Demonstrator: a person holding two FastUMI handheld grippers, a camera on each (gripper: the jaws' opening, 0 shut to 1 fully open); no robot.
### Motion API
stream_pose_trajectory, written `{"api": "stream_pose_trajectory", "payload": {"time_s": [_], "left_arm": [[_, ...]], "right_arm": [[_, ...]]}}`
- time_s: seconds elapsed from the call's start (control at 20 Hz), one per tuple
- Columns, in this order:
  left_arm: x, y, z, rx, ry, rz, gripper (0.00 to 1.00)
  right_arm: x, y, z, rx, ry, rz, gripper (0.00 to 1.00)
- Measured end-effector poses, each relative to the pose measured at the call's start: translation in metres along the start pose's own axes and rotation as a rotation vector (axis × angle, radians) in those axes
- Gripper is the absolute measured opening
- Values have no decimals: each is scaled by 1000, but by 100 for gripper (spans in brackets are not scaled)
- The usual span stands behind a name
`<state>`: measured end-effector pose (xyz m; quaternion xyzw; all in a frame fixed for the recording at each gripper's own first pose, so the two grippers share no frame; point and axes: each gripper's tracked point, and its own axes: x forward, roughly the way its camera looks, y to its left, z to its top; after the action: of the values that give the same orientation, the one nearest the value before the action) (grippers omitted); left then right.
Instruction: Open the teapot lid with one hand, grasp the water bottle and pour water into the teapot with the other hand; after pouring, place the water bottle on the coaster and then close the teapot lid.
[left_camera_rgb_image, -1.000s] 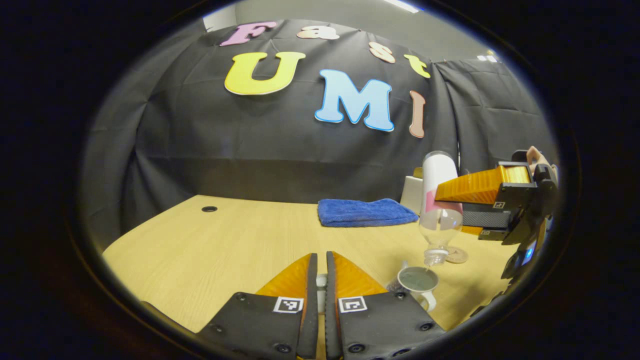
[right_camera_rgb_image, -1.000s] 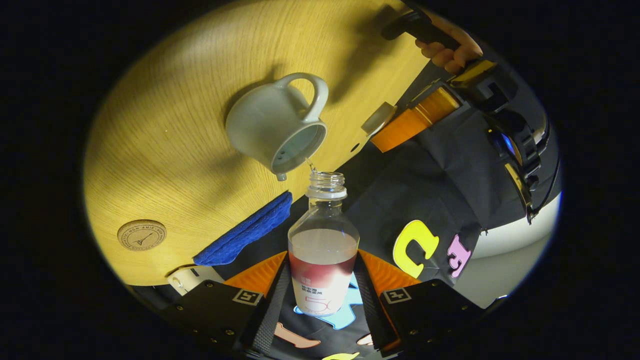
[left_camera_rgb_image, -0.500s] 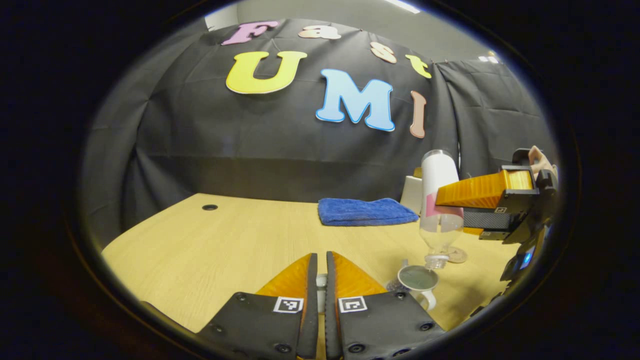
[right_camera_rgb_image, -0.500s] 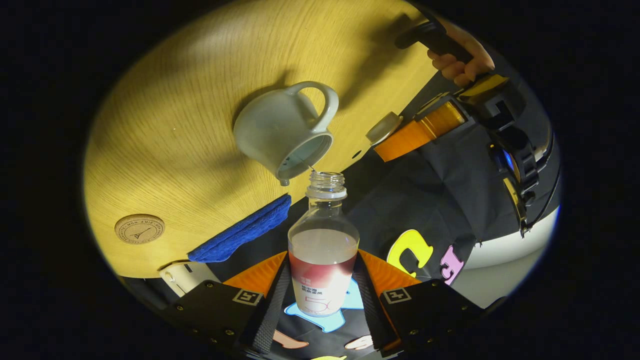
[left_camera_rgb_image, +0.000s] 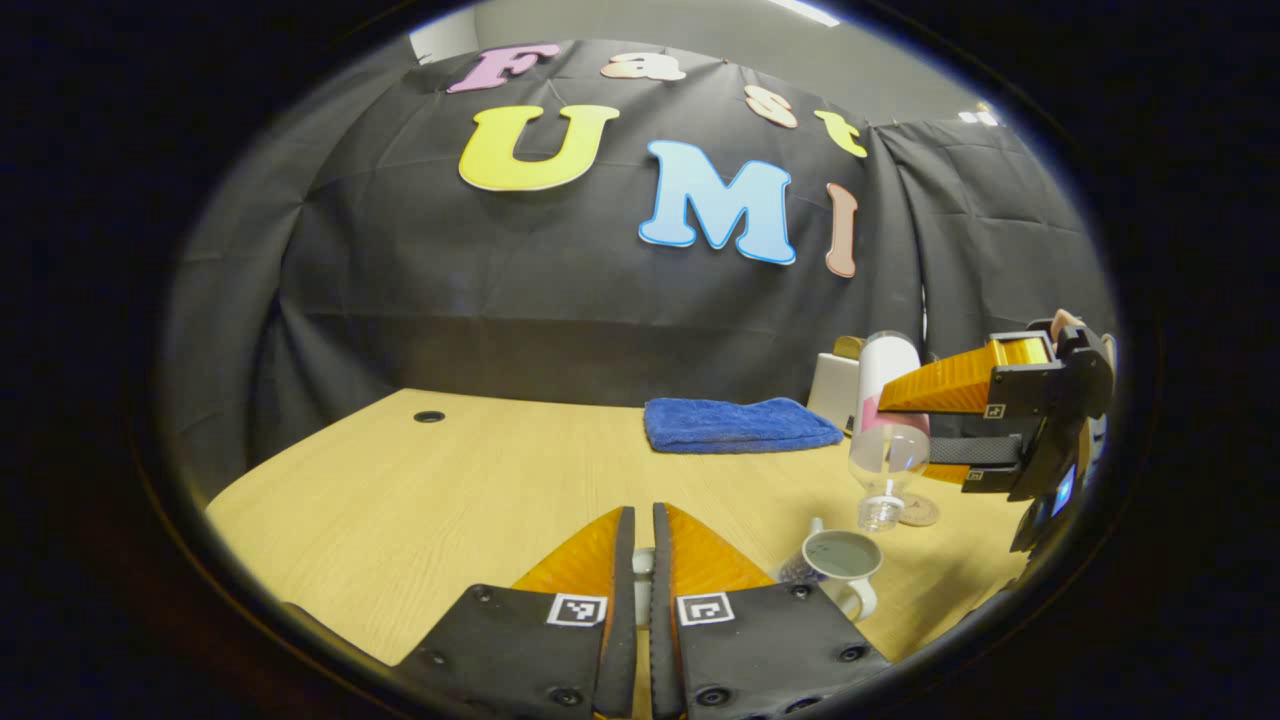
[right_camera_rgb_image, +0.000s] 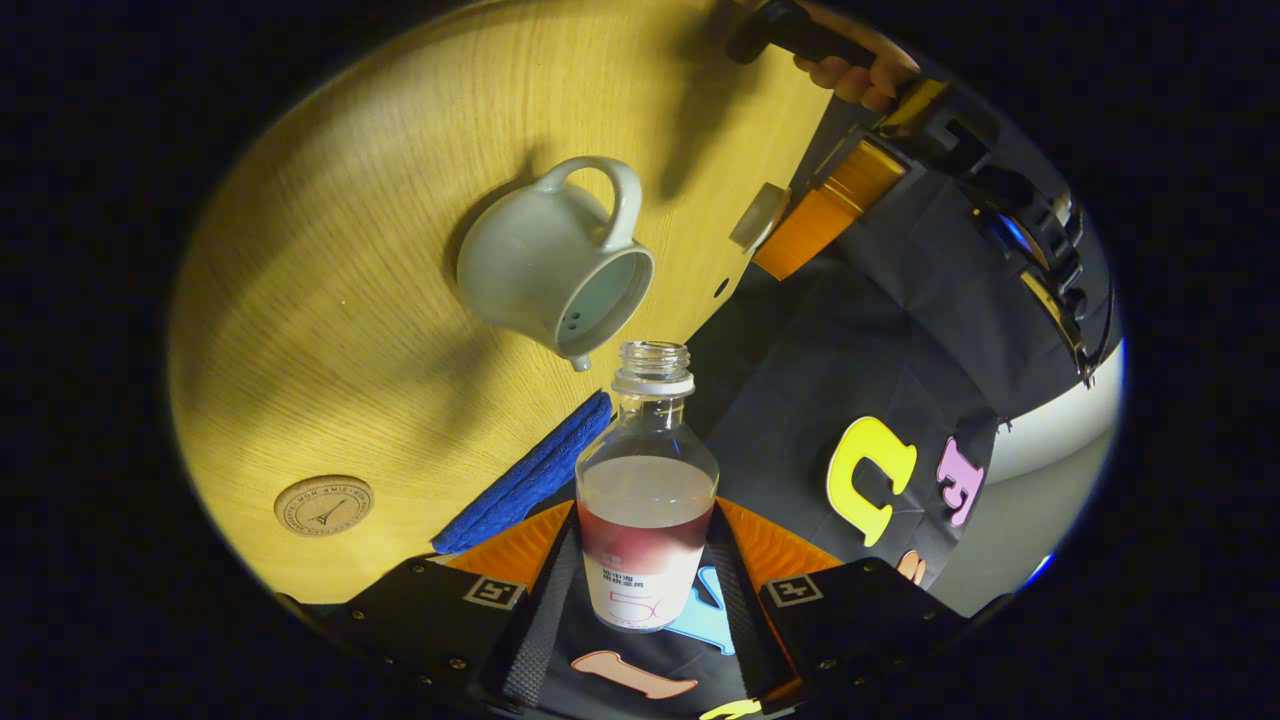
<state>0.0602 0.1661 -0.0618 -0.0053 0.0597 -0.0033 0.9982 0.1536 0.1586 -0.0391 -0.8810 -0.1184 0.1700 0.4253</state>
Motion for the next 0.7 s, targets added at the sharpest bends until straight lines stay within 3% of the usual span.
{"api": "stream_pose_trajectory", "payload": {"time_s": [0.2, 0.7], "left_arm": [[-2, 1, 2, 7, -4, 7, 12], [1, -23, 3, -21, 8, -28, 13]], "right_arm": [[0, 15, 7, 175, -20, 58, 73], [-3, 39, 10, 578, 0, 104, 73]]}}
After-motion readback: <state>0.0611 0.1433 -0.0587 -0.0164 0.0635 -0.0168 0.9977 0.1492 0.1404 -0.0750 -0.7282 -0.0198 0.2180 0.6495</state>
